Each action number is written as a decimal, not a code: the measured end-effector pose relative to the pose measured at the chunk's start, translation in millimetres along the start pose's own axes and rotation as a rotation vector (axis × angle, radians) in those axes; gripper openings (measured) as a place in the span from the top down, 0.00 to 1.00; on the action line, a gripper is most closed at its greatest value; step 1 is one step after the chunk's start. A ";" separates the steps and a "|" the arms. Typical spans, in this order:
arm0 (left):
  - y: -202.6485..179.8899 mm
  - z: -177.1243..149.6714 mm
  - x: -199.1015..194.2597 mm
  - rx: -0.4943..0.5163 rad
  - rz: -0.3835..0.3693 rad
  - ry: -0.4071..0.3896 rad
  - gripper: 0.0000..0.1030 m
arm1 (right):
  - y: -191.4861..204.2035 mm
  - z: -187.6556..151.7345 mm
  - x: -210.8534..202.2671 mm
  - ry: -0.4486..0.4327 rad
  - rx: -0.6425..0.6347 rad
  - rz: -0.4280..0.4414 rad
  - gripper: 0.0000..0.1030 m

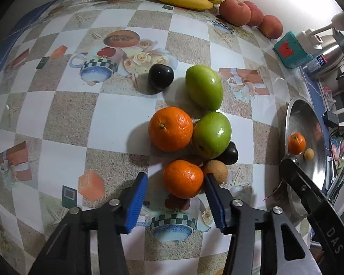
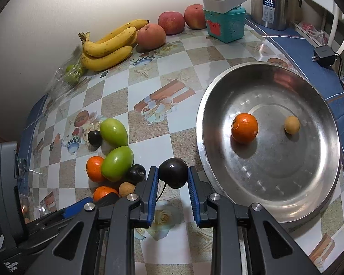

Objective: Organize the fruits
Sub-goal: 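Grasp an orange with the left tool while the right tool holds the plum, then carry the orange and plum over the tray with both tools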

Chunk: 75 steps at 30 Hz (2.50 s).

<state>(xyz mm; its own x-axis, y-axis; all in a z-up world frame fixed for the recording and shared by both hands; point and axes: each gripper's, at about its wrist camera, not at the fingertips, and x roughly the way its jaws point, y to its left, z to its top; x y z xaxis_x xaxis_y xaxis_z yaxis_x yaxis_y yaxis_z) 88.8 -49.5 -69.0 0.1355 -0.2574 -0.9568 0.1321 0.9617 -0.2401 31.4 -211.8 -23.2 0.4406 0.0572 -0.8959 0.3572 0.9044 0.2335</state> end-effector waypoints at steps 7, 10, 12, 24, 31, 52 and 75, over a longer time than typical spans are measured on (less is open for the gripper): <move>-7.7 0.6 -1.1 0.035 -0.001 -0.012 0.62 | -2.2 0.0 0.6 0.007 0.010 0.008 0.74; -7.1 1.0 -3.9 0.034 -0.017 -0.013 0.63 | -3.2 0.2 0.8 0.009 0.015 0.012 0.74; -6.4 1.9 -9.1 0.030 -0.012 -0.027 0.63 | -3.6 0.2 0.1 0.008 0.017 0.016 0.74; 0.3 3.4 -47.7 -0.004 -0.027 -0.142 0.63 | -14.0 4.9 -21.5 -0.048 0.048 0.038 0.74; -26.2 -0.6 -48.3 0.070 -0.076 -0.147 0.63 | -56.8 11.0 -29.5 -0.079 0.159 -0.037 0.74; -147.0 -40.8 -45.9 0.446 -0.172 -0.227 0.63 | -149.1 13.9 -61.0 -0.195 0.392 -0.183 0.74; -175.4 -48.9 3.8 0.526 -0.129 -0.174 0.62 | -155.8 6.2 -16.2 -0.037 0.390 -0.216 0.73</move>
<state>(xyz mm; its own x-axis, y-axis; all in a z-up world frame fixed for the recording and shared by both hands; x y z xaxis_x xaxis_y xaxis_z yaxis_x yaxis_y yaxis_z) 18.1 -214.6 -38.6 0.2399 -0.4240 -0.8733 0.6235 0.7568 -0.1961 -26.2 -356.2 -42.7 0.3481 -0.1371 -0.9274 0.7252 0.6663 0.1737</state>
